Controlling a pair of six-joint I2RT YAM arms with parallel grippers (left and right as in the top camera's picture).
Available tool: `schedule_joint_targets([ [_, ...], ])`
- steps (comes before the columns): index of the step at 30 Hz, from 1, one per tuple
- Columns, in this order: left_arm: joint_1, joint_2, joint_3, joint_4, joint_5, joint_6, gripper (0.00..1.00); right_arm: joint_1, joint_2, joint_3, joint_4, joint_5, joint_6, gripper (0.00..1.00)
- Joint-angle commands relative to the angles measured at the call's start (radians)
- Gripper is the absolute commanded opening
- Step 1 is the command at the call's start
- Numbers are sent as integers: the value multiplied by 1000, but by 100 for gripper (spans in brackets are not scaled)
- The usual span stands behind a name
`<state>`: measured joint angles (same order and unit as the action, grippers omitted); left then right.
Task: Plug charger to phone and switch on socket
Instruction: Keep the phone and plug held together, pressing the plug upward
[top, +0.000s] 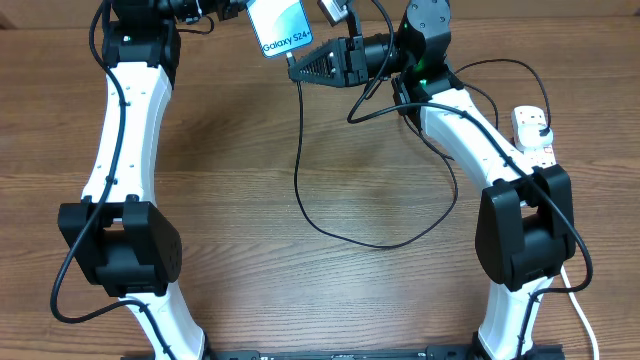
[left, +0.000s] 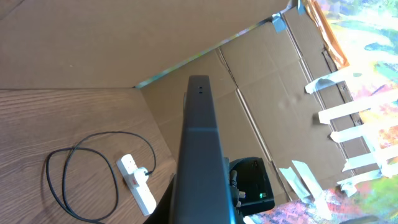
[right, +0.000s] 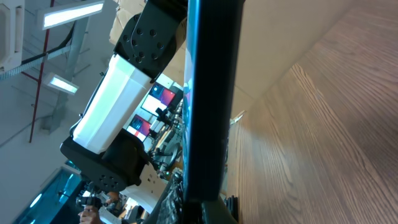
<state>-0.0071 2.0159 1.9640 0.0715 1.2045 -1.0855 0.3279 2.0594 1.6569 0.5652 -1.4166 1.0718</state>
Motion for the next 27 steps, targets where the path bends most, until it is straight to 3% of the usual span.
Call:
schedule_joint_targets([
  [1,-5,-15,17,4,45,16,4,-3,-42,18,6,13,-6,4],
  [27,-5,-15,17,4,59,16,4,-11,-42,18,7,36,-6,4],
])
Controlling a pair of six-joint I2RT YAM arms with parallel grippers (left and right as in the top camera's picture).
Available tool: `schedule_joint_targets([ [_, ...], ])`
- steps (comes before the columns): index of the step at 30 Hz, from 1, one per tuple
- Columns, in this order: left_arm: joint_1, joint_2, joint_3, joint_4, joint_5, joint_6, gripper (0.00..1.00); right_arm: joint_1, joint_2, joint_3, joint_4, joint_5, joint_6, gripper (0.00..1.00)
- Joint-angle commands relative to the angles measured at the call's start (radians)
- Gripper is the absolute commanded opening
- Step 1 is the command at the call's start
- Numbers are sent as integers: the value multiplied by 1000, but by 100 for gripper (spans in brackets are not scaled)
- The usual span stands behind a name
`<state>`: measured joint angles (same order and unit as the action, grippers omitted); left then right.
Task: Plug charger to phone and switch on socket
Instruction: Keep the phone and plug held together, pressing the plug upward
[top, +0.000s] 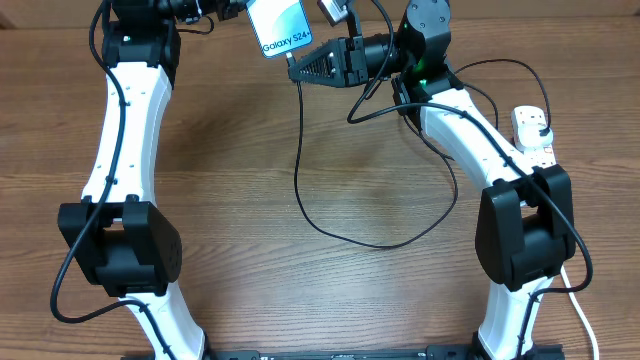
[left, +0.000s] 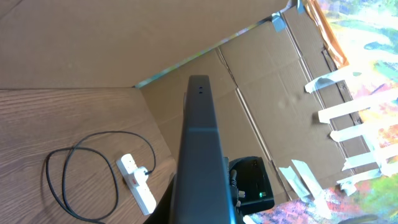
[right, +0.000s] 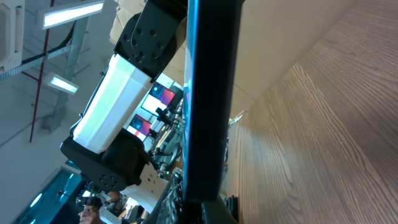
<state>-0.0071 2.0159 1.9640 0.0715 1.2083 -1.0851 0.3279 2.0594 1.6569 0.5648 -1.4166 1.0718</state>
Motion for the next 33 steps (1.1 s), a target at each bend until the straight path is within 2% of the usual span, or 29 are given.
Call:
schedule_joint_targets([
  [1,-5,-15,17,4,57,16,4,-13,-42,18,7,36,-6,4],
  [33,-46,-15,17,3,45,39,4,-28,-42,18,7,55,-5,4],
])
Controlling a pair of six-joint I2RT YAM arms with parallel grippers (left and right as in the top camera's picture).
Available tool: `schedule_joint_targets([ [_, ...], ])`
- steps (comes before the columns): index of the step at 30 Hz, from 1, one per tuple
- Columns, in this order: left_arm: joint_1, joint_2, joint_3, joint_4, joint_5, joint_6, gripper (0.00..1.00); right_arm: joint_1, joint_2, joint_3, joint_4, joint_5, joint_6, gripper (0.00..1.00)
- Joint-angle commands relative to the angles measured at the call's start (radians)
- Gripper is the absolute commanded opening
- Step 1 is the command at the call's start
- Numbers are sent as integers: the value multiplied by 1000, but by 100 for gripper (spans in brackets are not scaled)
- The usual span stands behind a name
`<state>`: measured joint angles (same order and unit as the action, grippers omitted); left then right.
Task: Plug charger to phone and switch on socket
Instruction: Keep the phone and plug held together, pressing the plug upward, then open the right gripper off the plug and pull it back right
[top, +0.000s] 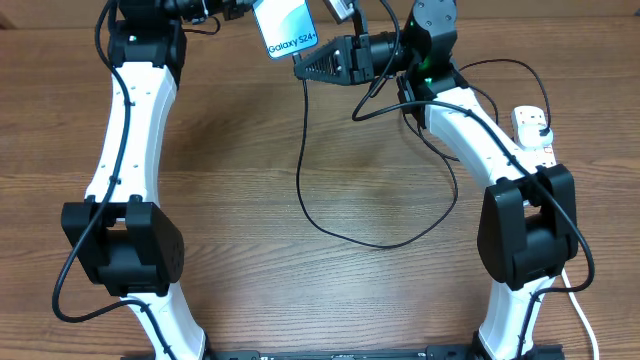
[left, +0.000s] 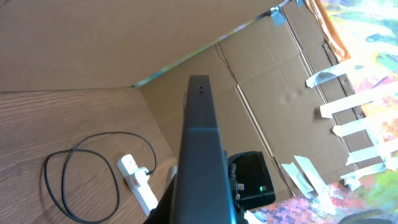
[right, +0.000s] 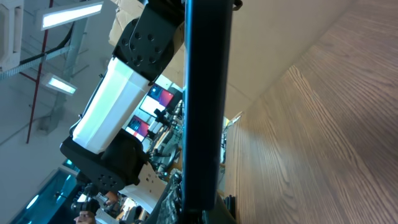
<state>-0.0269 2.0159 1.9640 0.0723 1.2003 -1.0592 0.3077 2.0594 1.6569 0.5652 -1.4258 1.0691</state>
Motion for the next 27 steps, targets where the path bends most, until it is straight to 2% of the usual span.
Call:
schedule_joint_targets([
  [1,-27,-15,17,2,56,13,4,-8,-42,18,7,64,-3,4],
  [6,-30,-15,17,-39,117,74,4,-8,-42,18,7,65,-3,4],
  [11,-38,-15,17,-147,180,210,4,-8,-42,18,7,79,-3,4],
  [21,-39,-15,17,-170,151,220,4,-8,-42,18,6,79,-3,4],
  [22,-39,-15,17,-169,146,220,5,-8,-42,18,6,79,-3,10],
  [23,-39,-15,17,-169,140,220,4,-8,-42,18,6,79,-3,21],
  [26,-39,-15,17,-169,123,214,4,-8,-41,18,6,78,-3,84],
  [27,-38,-15,17,-169,119,214,4,-8,-42,18,6,78,-3,96],
])
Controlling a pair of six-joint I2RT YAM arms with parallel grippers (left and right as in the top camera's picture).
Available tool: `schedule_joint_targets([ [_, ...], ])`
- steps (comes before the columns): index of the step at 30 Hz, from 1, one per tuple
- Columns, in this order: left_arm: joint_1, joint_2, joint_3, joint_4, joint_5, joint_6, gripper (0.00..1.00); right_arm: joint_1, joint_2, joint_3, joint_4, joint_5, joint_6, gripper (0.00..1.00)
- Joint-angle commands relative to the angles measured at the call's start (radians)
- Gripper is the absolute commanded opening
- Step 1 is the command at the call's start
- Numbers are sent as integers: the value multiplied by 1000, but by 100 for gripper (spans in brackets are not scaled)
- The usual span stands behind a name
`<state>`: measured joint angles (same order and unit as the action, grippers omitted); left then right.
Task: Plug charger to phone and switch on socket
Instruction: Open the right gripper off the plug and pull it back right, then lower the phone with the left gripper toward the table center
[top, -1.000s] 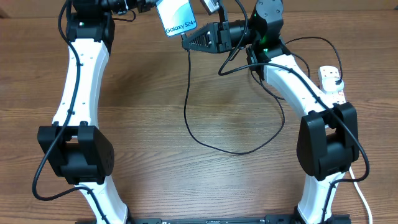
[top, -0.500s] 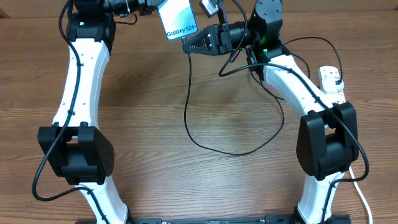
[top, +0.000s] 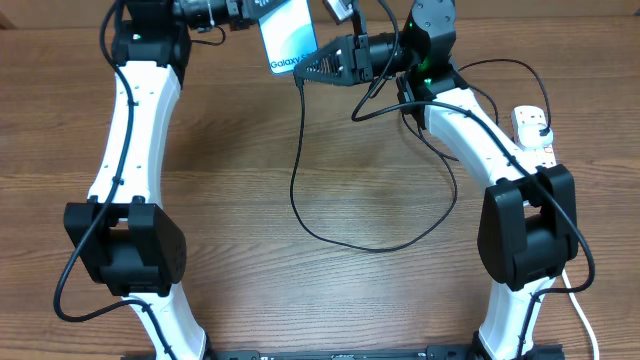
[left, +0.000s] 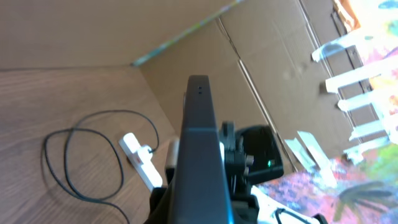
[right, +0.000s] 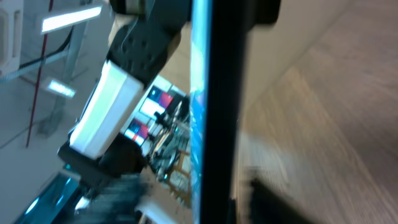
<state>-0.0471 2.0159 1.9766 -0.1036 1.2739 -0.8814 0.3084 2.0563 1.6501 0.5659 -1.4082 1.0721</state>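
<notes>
The phone (top: 290, 38), its blue screen marked Galaxy S24+, is held up at the table's far edge with my left gripper (top: 258, 12) shut on it. In the left wrist view it is a dark edge-on slab (left: 199, 149). My right gripper (top: 308, 68) is shut on the charger plug, pressed against the phone's lower edge. The plug itself is hidden. The black cable (top: 300, 190) drops from there, loops over the table and runs to the white socket strip (top: 532, 132) at the right. The right wrist view is blurred, with the phone (right: 217, 106) as a dark bar.
The wooden table (top: 230, 250) carries only the cable loop and the strip. Cardboard walls (left: 93, 37) stand behind the table. The socket strip (left: 143, 163) lies close beside the right arm's base (top: 522, 230).
The left arm has brought the phone a little to the right and nearer, so it now overlaps the right gripper's tip. The cable's upper run has bent slightly left.
At the two oldest moments the phone was held still at the far edge with the right gripper's tip just below it. Then both had shifted slightly right. Now the phone sits closer in against the right gripper's tip.
</notes>
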Motion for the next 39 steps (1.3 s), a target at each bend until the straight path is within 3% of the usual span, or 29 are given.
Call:
schedule_joint_targets([
  [1,-16,-15,5,7,42,36,4,-9,-39,25,6,61,-6,100],
  [14,74,-15,4,6,84,-15,4,-89,-38,25,-39,74,-9,100],
  [17,95,-15,5,6,88,-44,4,-137,-38,25,-204,130,-91,100],
  [22,99,-15,5,6,88,-54,4,-201,-38,25,-800,372,-326,100],
  [27,99,-15,4,-2,76,-53,4,-218,-39,25,-1093,548,-504,100],
  [30,89,-15,2,-75,67,32,4,-220,-39,25,-1257,753,-570,100],
  [33,73,-15,2,-259,0,170,4,-220,-39,25,-1348,916,-594,100],
  [39,18,-9,1,-599,-179,453,4,-220,-39,25,-1422,1058,-636,100],
])
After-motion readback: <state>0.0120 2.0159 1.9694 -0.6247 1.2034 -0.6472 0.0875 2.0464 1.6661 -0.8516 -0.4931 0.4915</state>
